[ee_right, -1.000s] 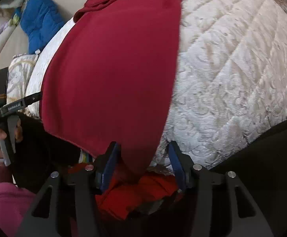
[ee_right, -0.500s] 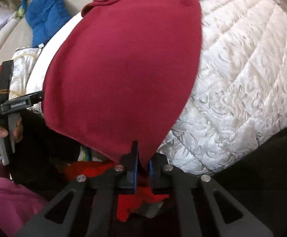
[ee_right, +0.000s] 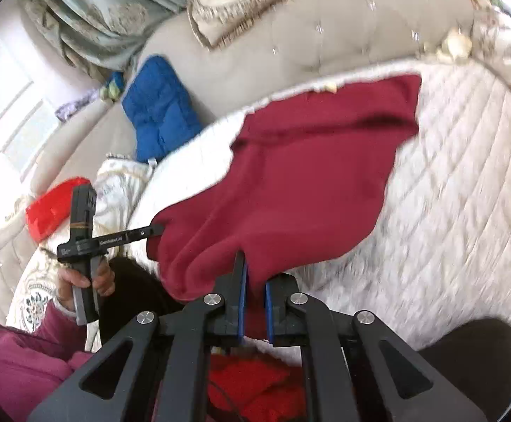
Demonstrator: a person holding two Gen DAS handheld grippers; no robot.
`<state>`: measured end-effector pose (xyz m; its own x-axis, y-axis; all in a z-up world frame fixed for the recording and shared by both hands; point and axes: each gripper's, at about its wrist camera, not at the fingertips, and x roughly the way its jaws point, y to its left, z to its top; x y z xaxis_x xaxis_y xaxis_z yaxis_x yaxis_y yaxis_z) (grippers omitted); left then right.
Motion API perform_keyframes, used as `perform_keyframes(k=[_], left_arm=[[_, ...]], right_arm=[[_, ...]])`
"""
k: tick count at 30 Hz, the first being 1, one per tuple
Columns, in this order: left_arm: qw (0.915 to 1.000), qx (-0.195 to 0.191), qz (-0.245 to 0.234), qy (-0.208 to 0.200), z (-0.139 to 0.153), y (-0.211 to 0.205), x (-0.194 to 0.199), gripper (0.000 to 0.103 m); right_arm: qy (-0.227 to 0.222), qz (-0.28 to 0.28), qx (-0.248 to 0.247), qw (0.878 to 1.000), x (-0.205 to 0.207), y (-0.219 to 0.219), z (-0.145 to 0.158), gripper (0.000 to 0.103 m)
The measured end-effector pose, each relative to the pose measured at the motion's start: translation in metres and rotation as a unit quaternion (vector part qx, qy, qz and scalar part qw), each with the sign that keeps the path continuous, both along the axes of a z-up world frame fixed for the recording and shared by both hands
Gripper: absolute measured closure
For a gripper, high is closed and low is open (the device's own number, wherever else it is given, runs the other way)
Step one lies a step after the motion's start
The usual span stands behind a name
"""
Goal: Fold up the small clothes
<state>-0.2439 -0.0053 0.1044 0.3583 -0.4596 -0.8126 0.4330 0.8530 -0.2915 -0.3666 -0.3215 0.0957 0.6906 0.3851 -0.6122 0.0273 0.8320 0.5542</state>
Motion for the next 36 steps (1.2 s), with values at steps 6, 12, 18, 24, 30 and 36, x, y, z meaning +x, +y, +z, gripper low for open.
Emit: perform_keyframes(k=[6,12,18,24,30,36], left_arm=[[0.9991,-0.028,0.005,-0.03,0.033,-0.018,0.03,0.096],[0.9967,-0.039,0.026,-0.065,0.049,-0.043,0.088,0.096],[0.9952,-0.032,0.058,-0.071,0.033,-0.082,0.175,0.096],[0.9967,-0.013,0.068,-0.043,-0.012,-0.118,0.251,0.096],[0.9979,-0.028,0.058,0.009,-0.038,-0.122,0.288,0.086],[0.9949,-0.027,0.072,-0.066,-0.01,-0.107,0.268,0.027]], right_arm=[[-0.039,-0.043,-0.003,0.998,0.024,-0.03,0.017,0.103],[-0.058,-0.073,-0.033,0.995,0.077,-0.068,0.031,0.103],[-0.036,-0.11,-0.045,0.992,0.157,-0.115,0.017,0.103],[0.008,-0.142,-0.046,0.989,0.228,-0.155,-0.024,0.103],[0.051,-0.163,-0.027,0.985,0.264,-0.186,-0.061,0.103],[-0.014,-0.206,-0.07,0.976,0.204,-0.181,-0.032,0.084]])
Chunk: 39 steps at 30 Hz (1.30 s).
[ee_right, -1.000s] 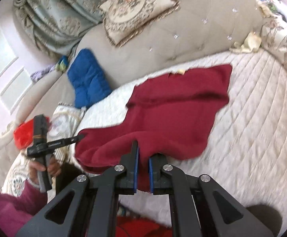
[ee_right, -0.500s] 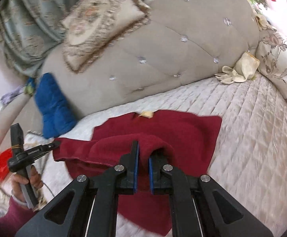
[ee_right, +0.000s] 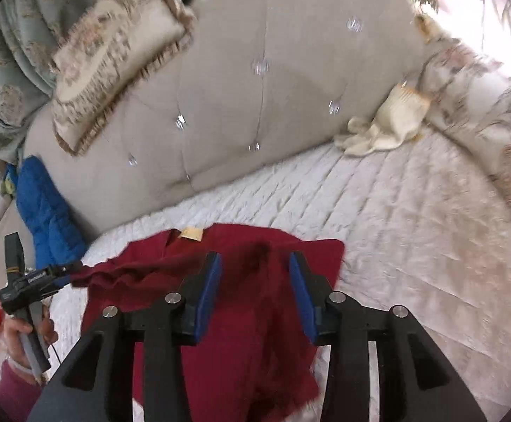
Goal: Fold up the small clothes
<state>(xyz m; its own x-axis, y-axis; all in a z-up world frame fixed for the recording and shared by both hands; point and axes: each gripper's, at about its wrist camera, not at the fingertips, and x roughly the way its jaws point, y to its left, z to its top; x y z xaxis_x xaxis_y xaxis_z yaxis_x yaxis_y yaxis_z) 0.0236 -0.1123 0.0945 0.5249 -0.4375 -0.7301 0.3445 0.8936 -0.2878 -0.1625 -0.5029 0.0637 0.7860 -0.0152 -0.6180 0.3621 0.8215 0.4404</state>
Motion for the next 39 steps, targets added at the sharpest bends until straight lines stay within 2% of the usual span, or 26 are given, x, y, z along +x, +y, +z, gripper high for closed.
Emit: perform_keyframes(k=[2,4,6,10,12,14,16,18,23,27,29,31,32,33,37,39], left_arm=[[0.9999,0.009,-0.003,0.004,0.001,0.0,-0.002,0.027],[0.9999,0.013,0.002,0.001,-0.003,0.0,-0.002,0.027],[0.9993,0.035,0.005,0.006,-0.015,-0.007,0.002,0.027],[0.994,0.101,0.011,0.04,-0.057,-0.022,0.021,0.027],[0.9937,0.097,0.014,0.054,-0.07,-0.021,0.025,0.026],[0.9937,0.088,0.018,0.068,-0.077,-0.017,0.029,0.025],[0.994,0.079,0.018,0.073,-0.075,-0.011,0.031,0.025],[0.9943,0.079,0.021,0.069,-0.067,-0.004,0.028,0.026],[0.9963,0.072,0.008,0.047,-0.039,0.013,0.003,0.026],[0.9973,0.065,-0.007,0.033,-0.021,0.024,-0.026,0.024],[0.9974,0.059,-0.019,0.037,-0.02,0.029,-0.041,0.022],[0.9971,0.058,-0.019,0.047,-0.024,0.032,-0.052,0.022],[0.9964,0.062,-0.019,0.055,-0.028,0.034,-0.056,0.022],[0.9955,0.068,-0.018,0.064,-0.033,0.034,-0.059,0.022],[0.9937,0.076,-0.015,0.081,-0.049,0.038,-0.07,0.022],[0.9925,0.093,-0.01,0.08,-0.059,0.038,-0.071,0.022]], right_arm=[[-0.002,0.018,-0.006,1.0,-0.006,0.01,0.003,0.086],[0.039,0.056,-0.042,0.997,0.009,0.028,-0.002,0.088],[0.059,0.069,-0.078,0.993,0.032,0.039,-0.009,0.088],[0.101,0.021,-0.081,0.991,0.088,0.02,-0.034,0.088],[0.138,0.002,-0.08,0.987,0.115,0.004,-0.056,0.087],[0.156,0.001,-0.054,0.986,0.126,-0.007,-0.075,0.083],[0.14,0.003,-0.057,0.988,0.121,-0.008,-0.07,0.083],[0.132,0.008,-0.038,0.99,0.104,-0.009,-0.06,0.083],[0.105,0.025,0.004,0.994,0.022,0.004,-0.031,0.08],[0.102,0.052,0.011,0.993,-0.034,0.031,-0.027,0.08],[0.104,0.081,0.024,0.991,-0.042,0.049,-0.032,0.08],[0.116,0.109,0.028,0.987,-0.039,0.067,-0.05,0.082],[0.123,0.112,0.023,0.986,-0.036,0.071,-0.056,0.099],[0.127,0.112,0.013,0.985,-0.033,0.074,-0.06,0.103],[0.111,0.101,-0.006,0.989,-0.041,0.069,-0.037,0.103],[0.12,0.093,-0.019,0.988,-0.049,0.065,-0.031,0.103]])
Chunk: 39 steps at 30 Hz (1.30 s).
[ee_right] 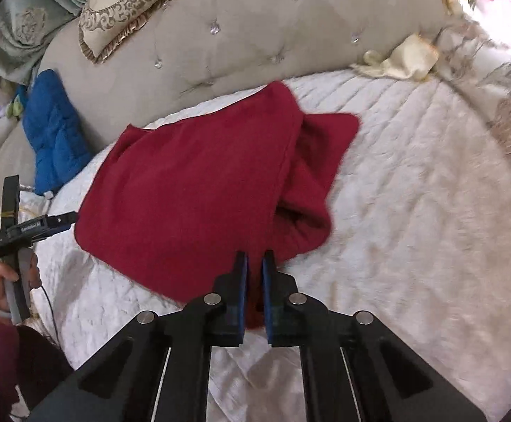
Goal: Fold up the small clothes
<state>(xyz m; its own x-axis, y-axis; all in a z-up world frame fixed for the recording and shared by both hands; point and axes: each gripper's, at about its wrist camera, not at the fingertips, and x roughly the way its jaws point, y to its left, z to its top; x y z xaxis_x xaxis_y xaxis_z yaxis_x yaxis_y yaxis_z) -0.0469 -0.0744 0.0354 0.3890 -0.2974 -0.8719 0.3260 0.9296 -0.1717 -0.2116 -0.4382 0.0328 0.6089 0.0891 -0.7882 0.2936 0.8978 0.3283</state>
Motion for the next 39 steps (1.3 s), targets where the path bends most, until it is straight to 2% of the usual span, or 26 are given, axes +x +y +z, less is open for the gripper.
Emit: perform_keyframes(k=[4,9,10,11,13,15,18,19,20,21,22,23,27,29,32,33,36,39], left_arm=[[0.9994,0.031,-0.018,-0.002,-0.01,-0.004,-0.001,0.022],[0.999,0.033,-0.025,-0.014,-0.009,-0.003,-0.003,0.022],[0.9992,0.03,-0.025,-0.013,-0.009,-0.004,-0.002,0.022],[0.9994,0.024,-0.023,-0.013,-0.008,-0.004,-0.001,0.022],[0.9997,0.013,-0.017,-0.014,-0.006,-0.004,0.0,0.022],[0.9997,0.01,-0.013,-0.015,-0.005,-0.005,0.001,0.022],[0.9996,0.018,-0.011,-0.02,-0.006,-0.008,0.003,0.022],[0.9995,0.022,-0.011,-0.022,-0.007,-0.009,0.004,0.022],[0.9994,0.025,-0.011,-0.022,-0.008,-0.009,0.004,0.022],[0.9993,0.027,-0.011,-0.022,-0.009,-0.01,0.005,0.022],[0.9993,0.027,-0.011,-0.021,-0.01,-0.01,0.005,0.022],[0.9993,0.028,-0.012,-0.022,-0.01,-0.01,0.005,0.022],[0.999,0.034,-0.015,-0.025,-0.011,-0.013,0.006,0.022],[0.999,0.032,-0.015,-0.028,-0.01,-0.012,0.005,0.022],[0.9989,0.031,-0.013,-0.031,-0.008,-0.011,0.005,0.022],[0.999,0.03,-0.012,-0.031,-0.007,-0.011,0.005,0.022],[0.999,0.029,-0.01,-0.032,-0.006,-0.01,0.005,0.022],[0.9989,0.032,-0.008,-0.034,-0.006,-0.01,0.005,0.022]], right_arm=[[0.034,-0.004,-0.004,0.999,-0.001,0.001,-0.018,0.103],[0.007,-0.02,0.016,1.0,-0.009,-0.006,-0.003,0.103],[-0.003,-0.04,0.006,0.999,-0.013,-0.013,0.003,0.096],[-0.012,-0.06,-0.002,0.998,-0.015,-0.02,0.008,0.082],[-0.027,-0.096,0.001,0.995,-0.011,-0.031,0.01,0.07],[-0.023,-0.1,0.023,0.994,0.005,-0.038,0.003,0.07],[-0.007,-0.079,0.011,0.997,0.04,-0.035,-0.014,0.07],[0.0,-0.072,0.003,0.997,0.048,-0.032,-0.022,0.075],[0.013,-0.067,-0.006,0.998,0.056,-0.03,-0.028,0.091],[0.021,-0.065,-0.025,0.997,0.059,-0.027,-0.031,0.095],[0.018,-0.061,-0.04,0.997,0.06,-0.025,-0.027,0.102],[0.016,-0.059,-0.048,0.997,0.058,-0.023,-0.024,0.103],[0.026,-0.068,-0.038,0.997,0.052,-0.027,-0.029,0.103],[0.024,-0.057,-0.056,0.997,0.053,-0.021,-0.024,0.102],[0.0,-0.055,-0.062,0.997,0.048,-0.018,-0.006,0.089],[-0.011,-0.066,-0.054,0.996,0.047,-0.021,-0.001,0.088],[-0.024,-0.087,-0.024,0.996,0.051,-0.033,0.004,0.087],[-0.005,-0.093,-0.043,0.995,0.069,-0.037,-0.004,0.091]])
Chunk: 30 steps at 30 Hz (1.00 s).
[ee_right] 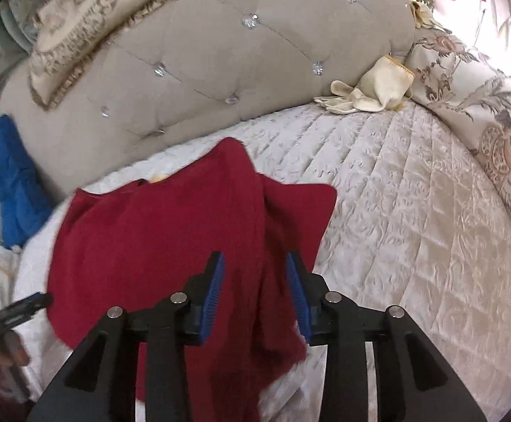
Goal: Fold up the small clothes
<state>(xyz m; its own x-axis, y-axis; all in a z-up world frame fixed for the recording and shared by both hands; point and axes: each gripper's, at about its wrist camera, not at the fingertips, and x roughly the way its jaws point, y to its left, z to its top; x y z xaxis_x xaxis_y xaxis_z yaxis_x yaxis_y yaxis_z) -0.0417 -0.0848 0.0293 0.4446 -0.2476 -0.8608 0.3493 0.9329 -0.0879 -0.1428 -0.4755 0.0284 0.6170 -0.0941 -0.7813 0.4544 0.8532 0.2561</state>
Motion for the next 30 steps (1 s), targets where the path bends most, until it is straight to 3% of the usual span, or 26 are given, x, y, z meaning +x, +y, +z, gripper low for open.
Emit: perform_keyframes(k=[2,3,8,13,19,23,30], left_arm=[[1.0,0.001,0.004,0.0,0.0,0.0,0.0,0.022],[1.0,0.002,0.005,-0.001,0.0,0.0,-0.001,0.022],[1.0,0.004,0.006,-0.003,0.0,0.001,-0.002,0.022],[0.9999,-0.012,0.01,-0.004,0.002,0.003,-0.003,0.022],[0.9989,-0.041,0.021,0.01,0.006,0.003,-0.002,0.022],[0.9996,-0.024,0.012,0.006,0.004,-0.004,-0.003,0.022],[0.9997,-0.018,0.013,0.009,-0.004,-0.004,0.003,0.022]], right_arm=[[0.05,0.002,-0.012,0.999,0.016,-0.001,-0.019,0.093],[0.054,0.004,-0.012,0.998,0.018,-0.002,-0.022,0.093],[0.041,-0.017,-0.034,0.998,0.011,0.004,0.006,0.093],[0.016,0.012,-0.053,0.998,0.011,0.019,0.025,0.093],[0.016,0.053,-0.027,0.998,0.03,0.041,0.023,0.093],[0.005,0.079,-0.026,0.997,0.044,0.061,0.024,0.093],[0.029,0.03,-0.057,0.998,0.062,0.037,0.003,0.093]])
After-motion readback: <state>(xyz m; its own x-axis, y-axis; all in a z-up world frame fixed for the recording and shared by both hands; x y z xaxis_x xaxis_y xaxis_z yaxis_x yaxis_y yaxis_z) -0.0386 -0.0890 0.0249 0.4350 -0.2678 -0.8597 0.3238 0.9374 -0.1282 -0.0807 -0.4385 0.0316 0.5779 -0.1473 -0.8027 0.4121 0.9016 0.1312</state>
